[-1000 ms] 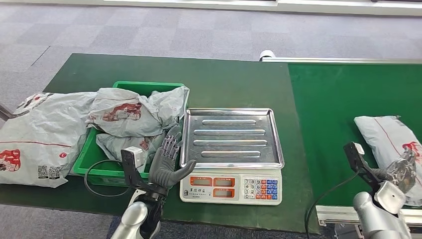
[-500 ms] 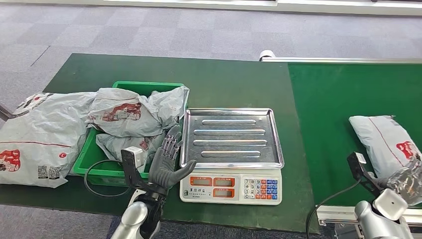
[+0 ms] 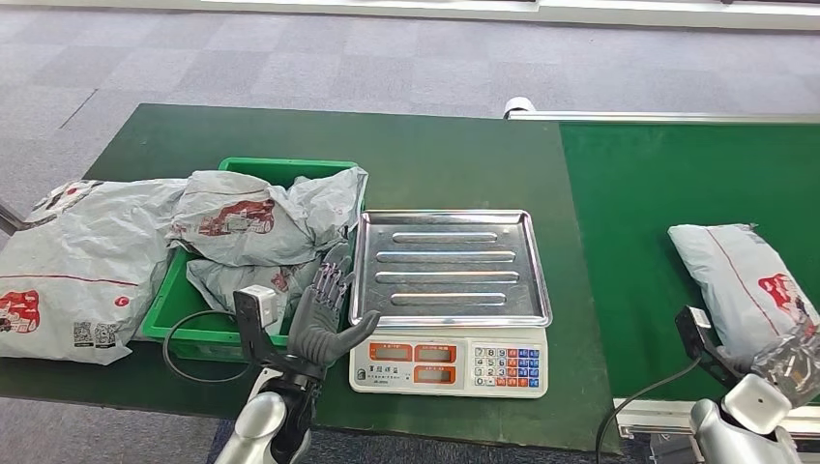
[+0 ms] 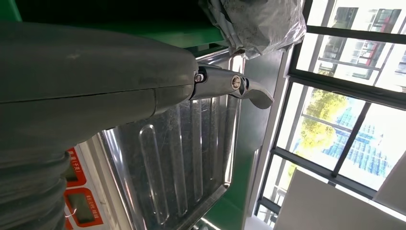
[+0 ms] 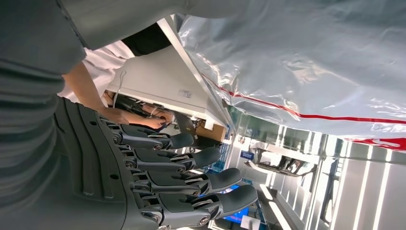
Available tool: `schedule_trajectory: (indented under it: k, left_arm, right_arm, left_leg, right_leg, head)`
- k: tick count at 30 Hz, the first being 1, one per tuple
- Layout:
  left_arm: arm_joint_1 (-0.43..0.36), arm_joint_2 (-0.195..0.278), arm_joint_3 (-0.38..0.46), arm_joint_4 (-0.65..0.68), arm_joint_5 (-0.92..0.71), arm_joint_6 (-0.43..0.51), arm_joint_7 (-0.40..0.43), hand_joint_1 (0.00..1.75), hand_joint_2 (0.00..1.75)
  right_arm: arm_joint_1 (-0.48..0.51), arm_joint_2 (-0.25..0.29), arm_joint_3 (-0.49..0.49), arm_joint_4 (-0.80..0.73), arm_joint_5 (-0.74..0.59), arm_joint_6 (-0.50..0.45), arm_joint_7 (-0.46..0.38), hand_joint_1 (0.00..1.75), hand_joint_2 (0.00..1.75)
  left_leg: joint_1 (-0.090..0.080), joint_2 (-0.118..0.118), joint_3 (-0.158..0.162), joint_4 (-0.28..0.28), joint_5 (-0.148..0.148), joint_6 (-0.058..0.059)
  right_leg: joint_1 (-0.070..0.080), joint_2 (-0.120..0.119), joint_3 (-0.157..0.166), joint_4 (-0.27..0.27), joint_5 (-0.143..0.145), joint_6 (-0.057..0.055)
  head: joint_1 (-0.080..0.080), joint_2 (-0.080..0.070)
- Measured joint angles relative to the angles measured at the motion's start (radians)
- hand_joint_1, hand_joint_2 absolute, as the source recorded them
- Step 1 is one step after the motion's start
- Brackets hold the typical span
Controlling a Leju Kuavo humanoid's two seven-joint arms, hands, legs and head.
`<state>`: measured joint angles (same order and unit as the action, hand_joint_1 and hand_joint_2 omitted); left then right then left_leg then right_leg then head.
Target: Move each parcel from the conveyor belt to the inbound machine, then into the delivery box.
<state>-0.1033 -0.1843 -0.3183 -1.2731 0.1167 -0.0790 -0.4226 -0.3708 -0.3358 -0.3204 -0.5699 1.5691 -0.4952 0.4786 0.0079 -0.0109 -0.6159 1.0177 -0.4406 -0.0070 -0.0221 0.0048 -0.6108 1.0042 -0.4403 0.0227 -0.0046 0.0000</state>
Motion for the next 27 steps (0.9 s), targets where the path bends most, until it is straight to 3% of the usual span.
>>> schedule_trajectory:
  k: [27]
  left_arm:
    - [0.026,0.0,0.005,-0.031,0.0,0.0,0.0,0.0,1.75]
  right_arm:
    - [-0.004,0.0,0.0,0.001,0.001,0.042,-0.012,0.0,1.75]
  left_leg:
    - [0.0,0.0,0.0,0.0,0.0,0.0]
  right_leg:
    - [0.0,0.0,0.0,0.0,0.0,0.0]
  head:
    - [0.0,0.0]
